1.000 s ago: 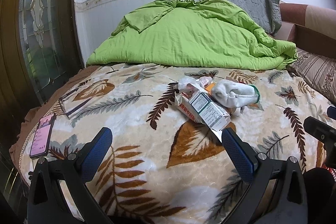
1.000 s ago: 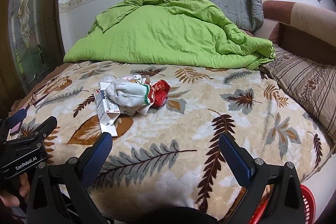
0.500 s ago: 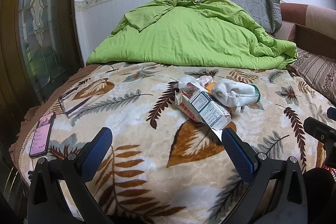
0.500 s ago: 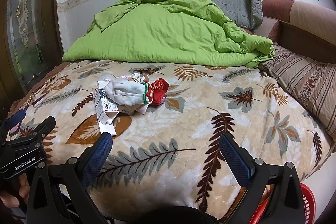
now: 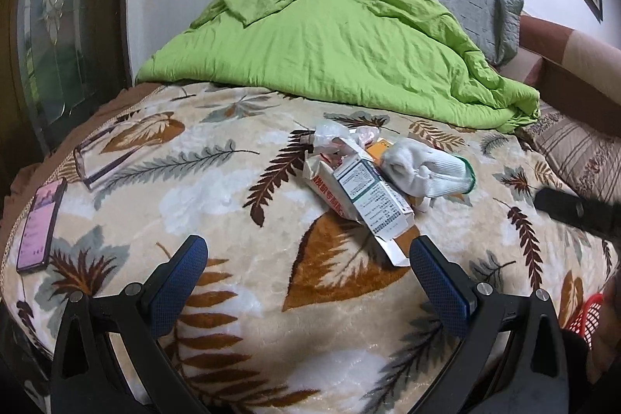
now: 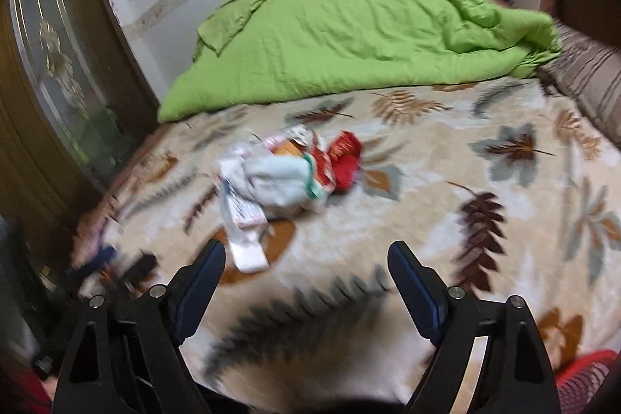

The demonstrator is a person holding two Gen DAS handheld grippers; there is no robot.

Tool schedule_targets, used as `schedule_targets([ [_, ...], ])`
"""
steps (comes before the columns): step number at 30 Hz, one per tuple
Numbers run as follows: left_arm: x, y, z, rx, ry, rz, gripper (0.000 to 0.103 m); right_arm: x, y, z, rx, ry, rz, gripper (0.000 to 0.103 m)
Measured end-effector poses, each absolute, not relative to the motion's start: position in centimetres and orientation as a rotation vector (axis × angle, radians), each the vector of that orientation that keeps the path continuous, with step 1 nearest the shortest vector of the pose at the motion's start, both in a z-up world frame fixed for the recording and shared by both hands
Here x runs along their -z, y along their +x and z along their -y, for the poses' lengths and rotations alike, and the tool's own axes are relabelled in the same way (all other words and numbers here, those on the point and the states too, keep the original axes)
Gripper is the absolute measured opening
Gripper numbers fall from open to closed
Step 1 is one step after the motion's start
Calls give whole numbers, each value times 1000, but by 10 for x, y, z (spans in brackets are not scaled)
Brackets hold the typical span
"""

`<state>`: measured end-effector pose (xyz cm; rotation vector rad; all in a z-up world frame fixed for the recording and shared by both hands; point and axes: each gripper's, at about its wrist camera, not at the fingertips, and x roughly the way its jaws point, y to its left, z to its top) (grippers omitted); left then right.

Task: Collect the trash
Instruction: 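Reach the right tool to the white glove and close on it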

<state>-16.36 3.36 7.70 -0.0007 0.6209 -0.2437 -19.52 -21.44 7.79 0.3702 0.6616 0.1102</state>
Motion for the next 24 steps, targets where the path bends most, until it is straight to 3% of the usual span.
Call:
schedule_targets([
  [12,-80,-146,-41,225,-52,-665,103,-56,-107,194,-141,436,-715,86],
  [14,-80,-141,-45,216,-77,-675,103,-48,-95,193,-137,443,-722,79],
  [15,-81,-138,-47,212,-90,-682,103,-42,-91,193,-137,441,-732,63],
  [16,-81,-134,-49,211,-102,-690,103,-38,-87,193,-145,446,-742,39],
  [18,-81,-128,-51,208,-119,-704,103,-33,-88,196,-171,473,-743,14],
  [20,-82,-119,-52,211,-139,-725,103,-40,-97,199,-155,445,-703,6],
  [24,-85,-100,-40,278,-200,-785,103,-52,-122,207,-107,430,-625,5],
])
